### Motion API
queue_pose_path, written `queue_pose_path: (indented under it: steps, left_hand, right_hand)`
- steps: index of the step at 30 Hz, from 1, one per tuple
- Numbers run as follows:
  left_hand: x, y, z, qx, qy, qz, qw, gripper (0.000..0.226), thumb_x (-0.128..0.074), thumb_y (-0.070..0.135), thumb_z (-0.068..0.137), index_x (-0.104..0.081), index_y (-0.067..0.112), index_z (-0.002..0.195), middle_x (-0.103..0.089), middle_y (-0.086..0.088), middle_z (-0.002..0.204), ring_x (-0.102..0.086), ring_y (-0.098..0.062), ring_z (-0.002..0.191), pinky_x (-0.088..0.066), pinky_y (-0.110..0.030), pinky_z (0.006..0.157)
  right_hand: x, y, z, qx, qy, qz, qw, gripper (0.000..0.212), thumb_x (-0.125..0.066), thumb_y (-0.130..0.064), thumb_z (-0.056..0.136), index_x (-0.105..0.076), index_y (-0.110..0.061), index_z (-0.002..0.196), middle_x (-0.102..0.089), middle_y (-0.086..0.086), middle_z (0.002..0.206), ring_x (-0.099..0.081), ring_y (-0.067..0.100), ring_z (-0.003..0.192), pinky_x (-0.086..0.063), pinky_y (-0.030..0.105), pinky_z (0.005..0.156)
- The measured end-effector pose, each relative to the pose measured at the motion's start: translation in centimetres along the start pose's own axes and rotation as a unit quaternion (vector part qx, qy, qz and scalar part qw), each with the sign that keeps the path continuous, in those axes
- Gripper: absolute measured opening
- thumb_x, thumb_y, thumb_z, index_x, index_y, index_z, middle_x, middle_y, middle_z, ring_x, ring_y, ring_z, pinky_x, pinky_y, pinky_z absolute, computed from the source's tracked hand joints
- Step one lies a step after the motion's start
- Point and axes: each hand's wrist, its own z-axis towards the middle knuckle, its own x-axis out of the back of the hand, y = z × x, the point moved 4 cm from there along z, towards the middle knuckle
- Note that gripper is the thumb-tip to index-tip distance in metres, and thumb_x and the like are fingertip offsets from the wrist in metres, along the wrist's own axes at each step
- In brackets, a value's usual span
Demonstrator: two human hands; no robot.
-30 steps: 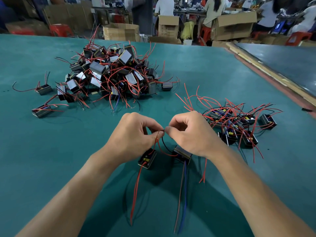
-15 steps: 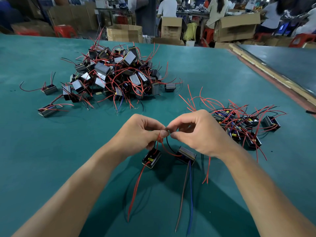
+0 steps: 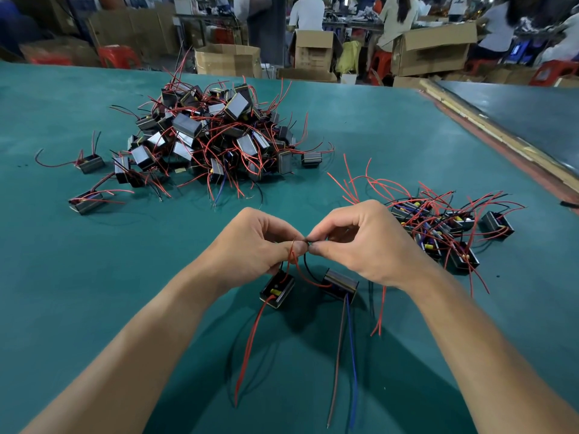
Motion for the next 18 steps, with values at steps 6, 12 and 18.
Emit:
queue_pose_path:
  steps: [6,12,18]
  left_hand:
    - [-0.1,0.3,-0.1,-0.014,-0.014,0.009,1.000,0.026,-0.074,0.016,0.086,-0.077,0.032,0.067,-0.064,0.007,0.056,-0.044,-0.012,0.053,-0.041,-0.022,0.050]
    - [-0.4,0.5,-0.3,-0.028,-0.009,0.043,0.999,0.016,-0.075,0.020,0.085,-0.077,0.026,0.070,-0.059,0.000,0.055,-0.038,-0.018,0.054,-0.033,-0.031,0.054]
    - [-0.8,0.7,-0.5,-0.048,0.029,0.062,0.997,0.010,-0.075,0.015,0.084,-0.078,0.018,0.075,-0.040,0.009,0.040,-0.025,-0.008,0.041,-0.024,-0.018,0.042]
  right_hand:
    - [0.0,-0.5,-0.1,0.013,-0.015,0.003,1.000,0.015,-0.081,-0.007,0.080,-0.079,-0.022,0.080,-0.072,0.007,0.072,-0.060,0.037,0.067,-0.048,0.048,0.060]
    - [0.3,-0.7,-0.3,-0.014,-0.026,0.019,0.999,0.010,-0.079,-0.011,0.082,-0.077,-0.015,0.073,-0.073,0.004,0.067,-0.060,0.016,0.058,-0.051,0.038,0.059]
    - [0.0,0.9,-0.1,-0.143,-0.002,0.096,0.985,0.023,-0.079,-0.015,0.081,-0.069,-0.013,0.060,-0.063,0.001,0.057,-0.054,0.011,0.054,-0.047,0.027,0.058]
